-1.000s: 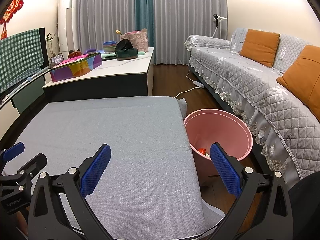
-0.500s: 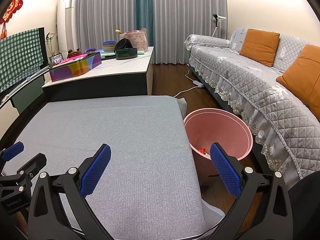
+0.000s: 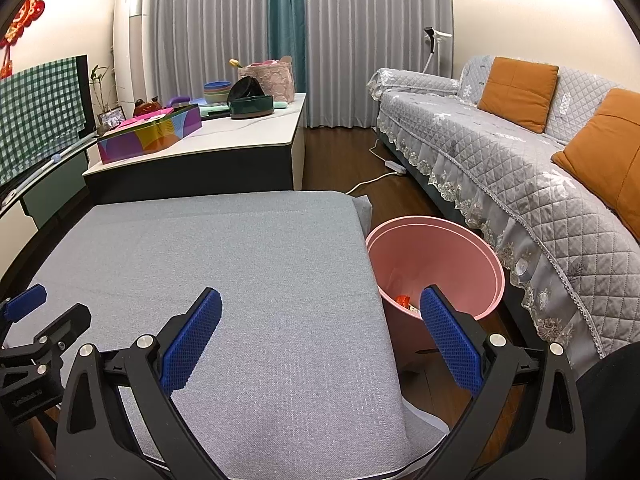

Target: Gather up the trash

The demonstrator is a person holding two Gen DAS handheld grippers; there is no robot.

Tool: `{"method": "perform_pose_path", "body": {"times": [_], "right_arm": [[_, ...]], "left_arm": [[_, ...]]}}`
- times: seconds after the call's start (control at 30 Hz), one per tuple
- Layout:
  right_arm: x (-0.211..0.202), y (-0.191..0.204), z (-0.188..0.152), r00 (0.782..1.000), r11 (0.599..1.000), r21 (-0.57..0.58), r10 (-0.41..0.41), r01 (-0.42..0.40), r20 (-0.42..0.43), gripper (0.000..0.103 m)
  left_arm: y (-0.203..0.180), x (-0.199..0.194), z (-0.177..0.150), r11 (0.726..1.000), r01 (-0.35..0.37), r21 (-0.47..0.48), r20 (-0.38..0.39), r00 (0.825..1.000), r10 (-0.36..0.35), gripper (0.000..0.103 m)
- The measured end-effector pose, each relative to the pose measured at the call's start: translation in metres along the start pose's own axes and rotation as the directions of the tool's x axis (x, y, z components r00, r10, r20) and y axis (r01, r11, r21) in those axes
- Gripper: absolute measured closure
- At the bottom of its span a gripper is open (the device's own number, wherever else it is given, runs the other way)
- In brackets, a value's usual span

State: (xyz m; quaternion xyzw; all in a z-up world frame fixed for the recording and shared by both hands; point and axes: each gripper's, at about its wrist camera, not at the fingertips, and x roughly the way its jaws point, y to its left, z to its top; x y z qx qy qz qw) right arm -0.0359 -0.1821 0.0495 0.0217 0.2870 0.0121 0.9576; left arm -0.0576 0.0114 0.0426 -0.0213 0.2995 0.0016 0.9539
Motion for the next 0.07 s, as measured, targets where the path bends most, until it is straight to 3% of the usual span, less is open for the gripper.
{"method": "perform_pose_path", "body": {"times": [0.07], "right_arm": [[0.0006,0.0001,-0.001,1.0,1.0,-0.001,0.001,-0.001,-0.003,0.005]], "left_arm": [[0.0,-0.0006,-0.0004,1.0,0.0,0.004,0.001,1.0,0.0,0.013]]}}
